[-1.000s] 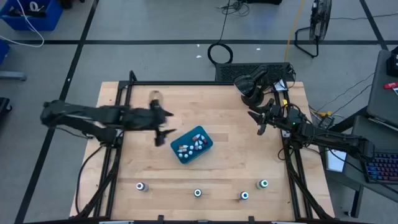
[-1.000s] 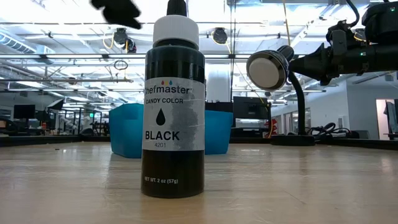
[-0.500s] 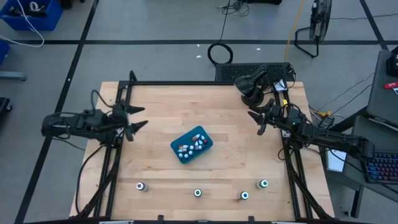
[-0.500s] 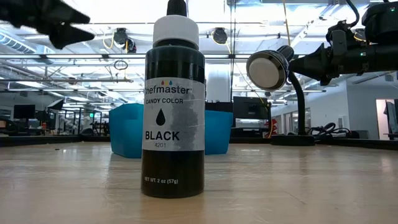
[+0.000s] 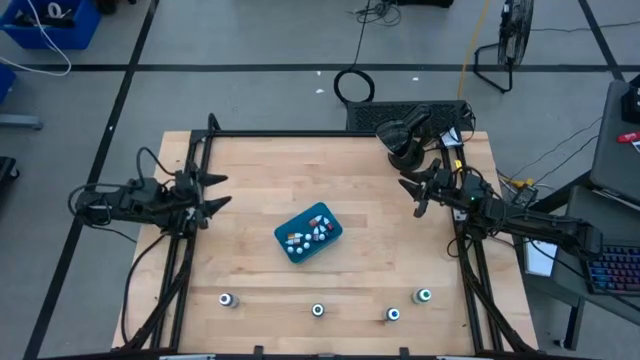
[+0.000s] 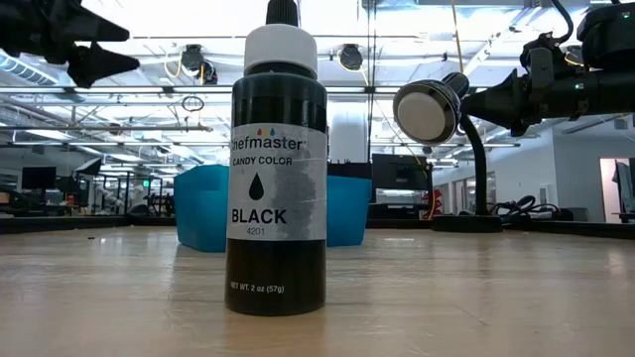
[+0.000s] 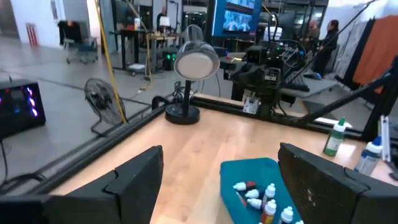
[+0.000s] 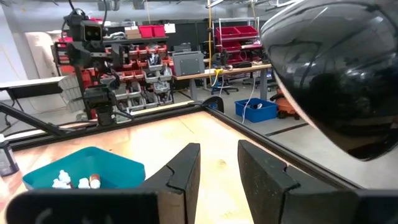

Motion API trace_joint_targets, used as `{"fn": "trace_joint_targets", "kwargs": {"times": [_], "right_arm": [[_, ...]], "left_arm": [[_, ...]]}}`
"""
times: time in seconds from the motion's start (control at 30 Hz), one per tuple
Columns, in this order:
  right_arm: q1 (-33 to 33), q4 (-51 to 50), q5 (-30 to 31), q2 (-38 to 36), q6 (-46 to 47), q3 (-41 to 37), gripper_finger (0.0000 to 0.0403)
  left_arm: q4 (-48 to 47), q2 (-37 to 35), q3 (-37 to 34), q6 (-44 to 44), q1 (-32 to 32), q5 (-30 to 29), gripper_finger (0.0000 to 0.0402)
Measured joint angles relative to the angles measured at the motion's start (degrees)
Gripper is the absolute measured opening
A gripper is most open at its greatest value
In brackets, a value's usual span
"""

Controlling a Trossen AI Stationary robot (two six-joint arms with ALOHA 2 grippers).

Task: Pick & Place food coloring
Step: Put the green food coloring bottle into the blue bin

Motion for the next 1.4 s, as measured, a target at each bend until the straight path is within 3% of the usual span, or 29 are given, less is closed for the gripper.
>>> {"fn": "trace_joint_targets", "kwargs": {"times": [0.3, 0.5, 0.67, 0.83, 1.03, 1.17, 1.23, 1.33, 1.4], "right_arm": [[-0.01, 0.07, 0.04, 0.0, -0.32, 0.0, 0.01], [-0.1, 2.26, 5.6, 0.0, -17.07, 0.01, 0.01], [-0.12, 2.18, 11.22, 0.02, -22.71, 0.0, 0.01], [-0.13, 1.52, 16.76, 0.02, -33.95, 0.0, 0.01], [-0.15, 1.48, 16.62, 0.02, -46.58, 0.0, 0.01], [-0.17, 6.66, 16.78, 0.0, -56.57, 0.0, 0.01], [0.02, 8.21, 10.58, 0.0, -50.21, 0.01, 0.01], [1.29, 9.94, -5.95, 0.04, -18.18, 0.02, 0.01], [1.63, 15.02, -11.42, 0.44, -4.53, 0.02, 0.01]], "left_arm": [[-0.35, 0.48, -3.64, -4.68, 0.0, -0.04, 0.0314], [-0.89, 0.48, -4.33, -5.1, 0.0, 0.01, 0.0313], [-0.93, 0.48, -4.33, -4.31, 0.0, 0.02, 0.0319], [-0.96, 0.48, -4.33, -4.13, 0.0, 0.02, 0.0313], [-1.03, 0.48, -4.33, -4.15, 0.0, 0.02, 0.0306], [-1.03, 0.48, -4.33, -4.15, 0.0, 0.02, 0.0312], [-1.03, 0.48, -4.33, -4.15, 0.0, 0.02, 0.0315], [-1.05, 0.48, -4.33, -4.15, 0.0, 0.01, 0.0319], [-1.05, 0.48, -4.33, -4.17, 0.0, 0.0, 0.0319]]}}
